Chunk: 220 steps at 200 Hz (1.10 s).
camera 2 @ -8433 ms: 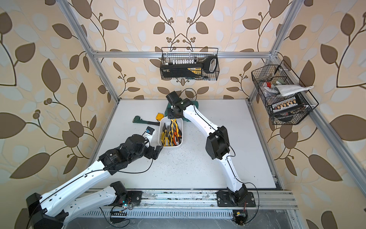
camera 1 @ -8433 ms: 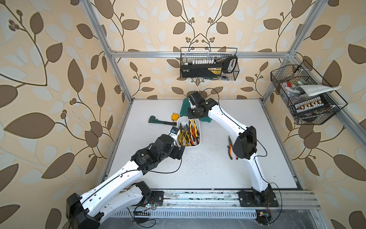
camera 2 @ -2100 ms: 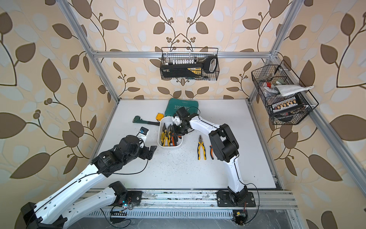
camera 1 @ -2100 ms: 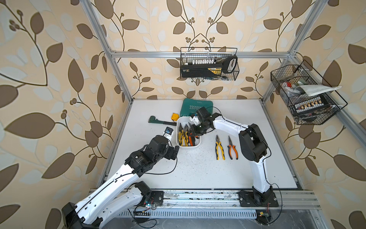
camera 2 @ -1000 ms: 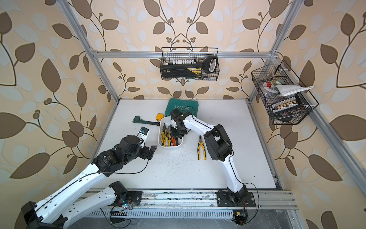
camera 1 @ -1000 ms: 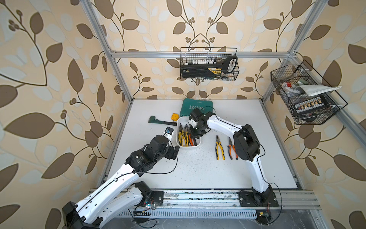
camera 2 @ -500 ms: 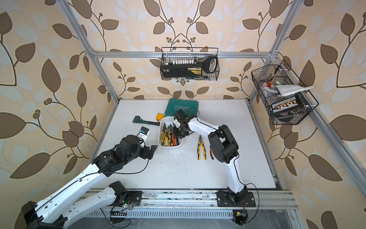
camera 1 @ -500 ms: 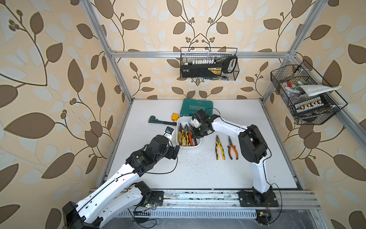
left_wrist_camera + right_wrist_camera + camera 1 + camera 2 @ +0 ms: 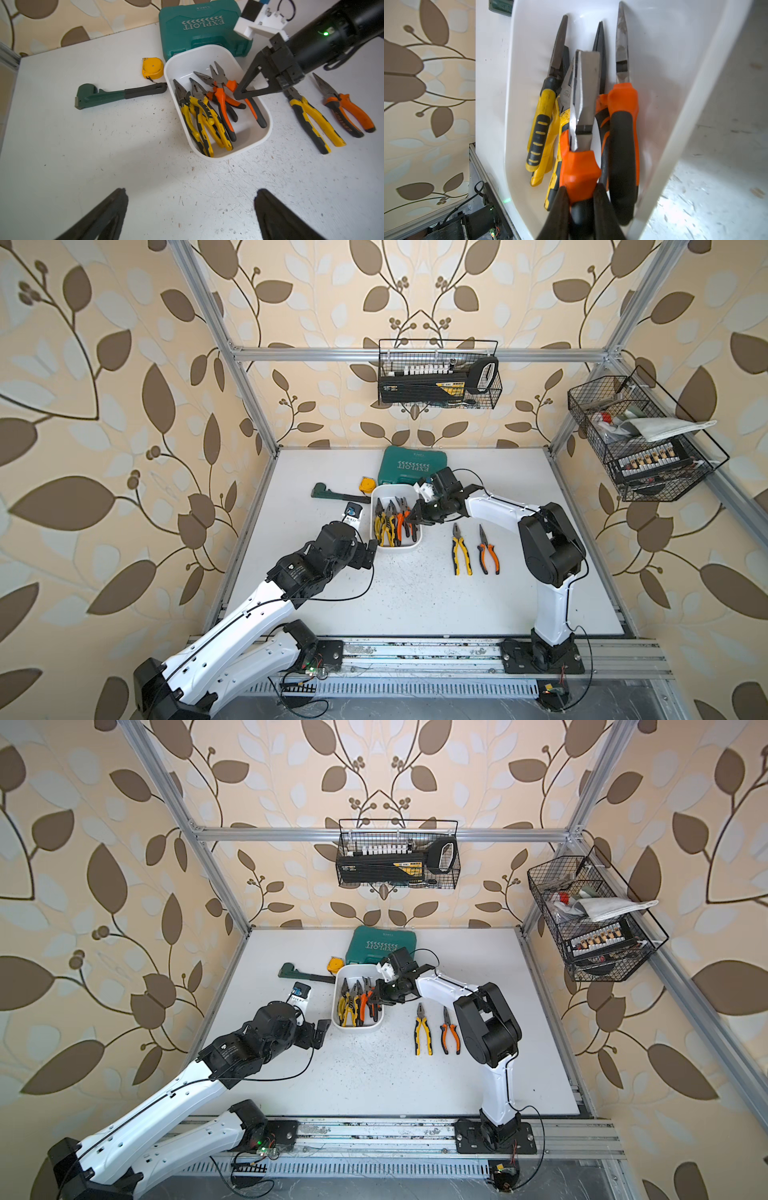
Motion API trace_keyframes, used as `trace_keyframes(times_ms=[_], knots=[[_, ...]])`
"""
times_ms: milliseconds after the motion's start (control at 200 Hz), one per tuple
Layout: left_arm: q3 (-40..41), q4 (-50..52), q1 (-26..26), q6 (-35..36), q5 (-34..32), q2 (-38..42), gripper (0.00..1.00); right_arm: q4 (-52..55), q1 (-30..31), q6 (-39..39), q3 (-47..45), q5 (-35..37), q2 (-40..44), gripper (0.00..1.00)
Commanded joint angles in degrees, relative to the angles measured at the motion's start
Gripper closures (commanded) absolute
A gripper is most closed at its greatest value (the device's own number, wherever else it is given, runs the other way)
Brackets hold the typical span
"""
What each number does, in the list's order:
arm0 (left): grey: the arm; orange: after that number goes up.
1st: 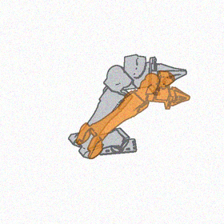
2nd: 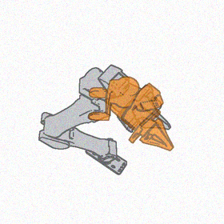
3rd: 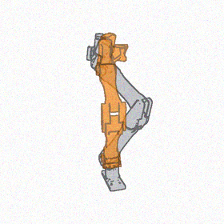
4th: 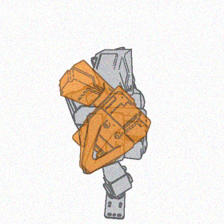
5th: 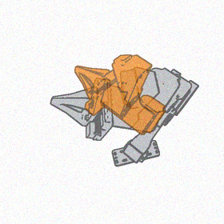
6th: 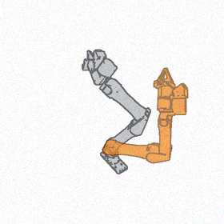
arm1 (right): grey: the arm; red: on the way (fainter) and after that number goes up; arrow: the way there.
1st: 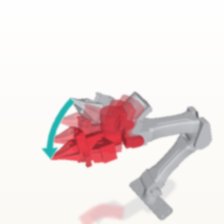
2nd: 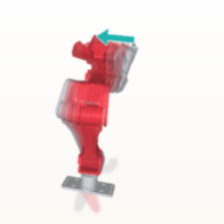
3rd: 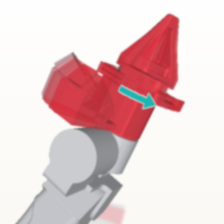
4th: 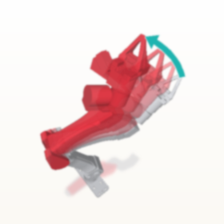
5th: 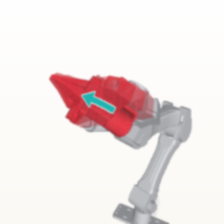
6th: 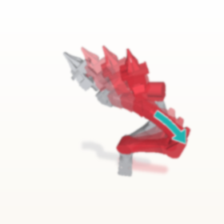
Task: Take the pliers out of the storage box
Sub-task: Pick up the pliers from the storage box.
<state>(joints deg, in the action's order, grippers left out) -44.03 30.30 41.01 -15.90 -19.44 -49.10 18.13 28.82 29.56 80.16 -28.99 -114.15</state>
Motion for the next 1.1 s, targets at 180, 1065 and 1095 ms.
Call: trace_keyframes(times_ms=[180,1065,1095], knots=[[-17.8,5.3,-7.4,-21.5,1.6,-18.9,0.01,-11.2,-0.3,0.4,-5.9,-0.8,8.0,1.00],[-48.3,4.6,-8.1,-18.0,22.0,-56.4,0.12,-15.2,-0.4,0.2,-9.5,-5.7,12.5,1.00],[-48.8,5.0,-8.1,-18.0,22.1,-57.1,0.13,-15.2,-0.4,0.2,-9.6,-5.6,12.6,1.00]])
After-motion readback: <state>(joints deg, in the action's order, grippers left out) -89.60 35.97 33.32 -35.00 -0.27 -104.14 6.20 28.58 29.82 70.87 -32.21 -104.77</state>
